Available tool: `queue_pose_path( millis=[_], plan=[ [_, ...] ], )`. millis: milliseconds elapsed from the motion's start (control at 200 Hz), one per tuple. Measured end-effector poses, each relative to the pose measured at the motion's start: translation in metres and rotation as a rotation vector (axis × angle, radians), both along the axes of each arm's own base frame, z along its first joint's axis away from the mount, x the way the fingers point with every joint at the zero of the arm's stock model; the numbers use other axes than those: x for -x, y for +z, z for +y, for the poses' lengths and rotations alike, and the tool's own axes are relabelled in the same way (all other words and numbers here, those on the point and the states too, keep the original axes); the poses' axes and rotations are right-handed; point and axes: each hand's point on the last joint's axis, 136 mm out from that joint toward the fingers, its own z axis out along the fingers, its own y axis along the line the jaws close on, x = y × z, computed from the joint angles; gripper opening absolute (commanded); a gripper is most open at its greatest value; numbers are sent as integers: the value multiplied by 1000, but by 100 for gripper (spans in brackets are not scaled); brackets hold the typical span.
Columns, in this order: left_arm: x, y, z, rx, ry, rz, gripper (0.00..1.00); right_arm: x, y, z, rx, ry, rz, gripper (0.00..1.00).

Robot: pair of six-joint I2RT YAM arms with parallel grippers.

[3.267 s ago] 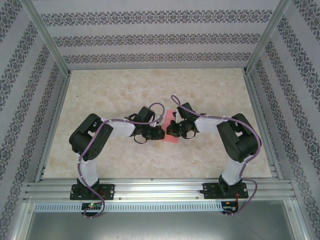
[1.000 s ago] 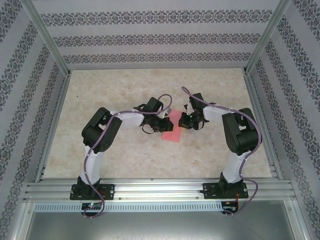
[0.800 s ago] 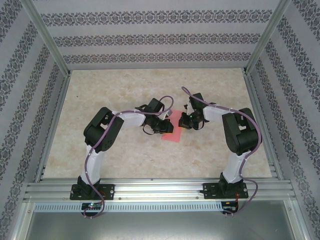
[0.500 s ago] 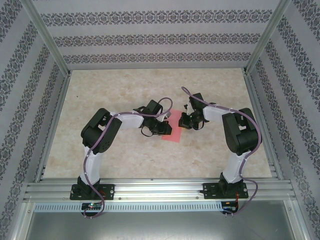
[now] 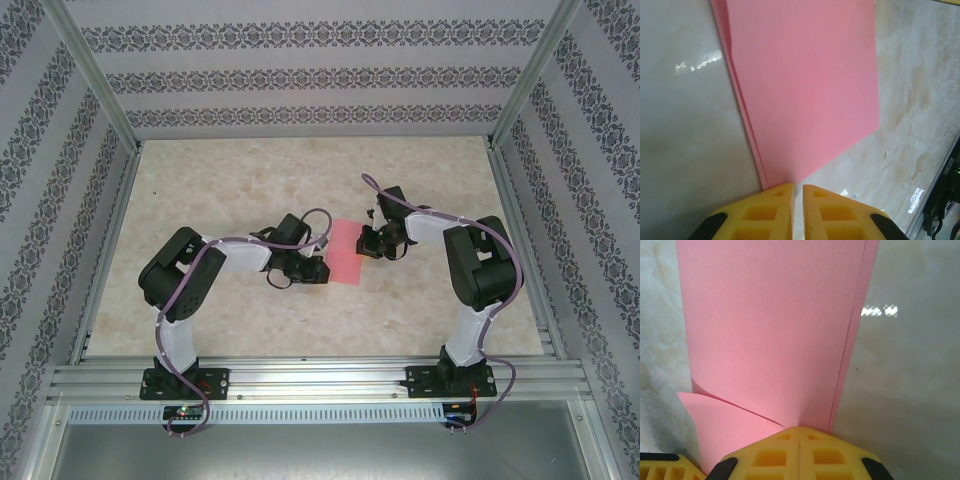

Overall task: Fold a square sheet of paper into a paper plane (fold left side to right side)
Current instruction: Fold the triangle a second time at the center of the table, then turn over the paper at the center of the table.

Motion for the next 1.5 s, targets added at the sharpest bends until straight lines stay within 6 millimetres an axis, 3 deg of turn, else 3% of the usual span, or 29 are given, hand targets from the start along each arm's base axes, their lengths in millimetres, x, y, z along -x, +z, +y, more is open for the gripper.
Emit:
queue_pose_path(
  millis=[110,270,435,540,654,829,949,1104,1279,1499],
  plan=[
    [5,3,9,-20,14,25,19,-1,1,0,2,-2,-6,12],
    [2,18,23,-43,52,41,33,0,14,-10,22,-16,-60,33],
    [-32,52,21,5,96,-34,43,-11,75,-26,5,-65,-252,57],
    [-52,65,12,34,101,-72,47,-6,112,-37,-10,-98,-382,70],
    [-68,61,-1,56,90,-70,48,12,124,-45,-21,-123,-448,83],
    [-79,36,-13,51,78,-25,49,42,116,-53,-52,-165,-455,92],
    [-81,24,-18,58,67,13,44,50,120,-54,-74,-183,-473,95],
    [-81,17,-23,70,59,43,28,50,131,-53,-97,-188,-514,98],
    [-81,18,-25,88,52,47,10,51,127,-50,-123,-183,-509,98],
    [-77,25,-22,92,53,38,6,43,116,-37,-195,-183,-470,98]
  ],
)
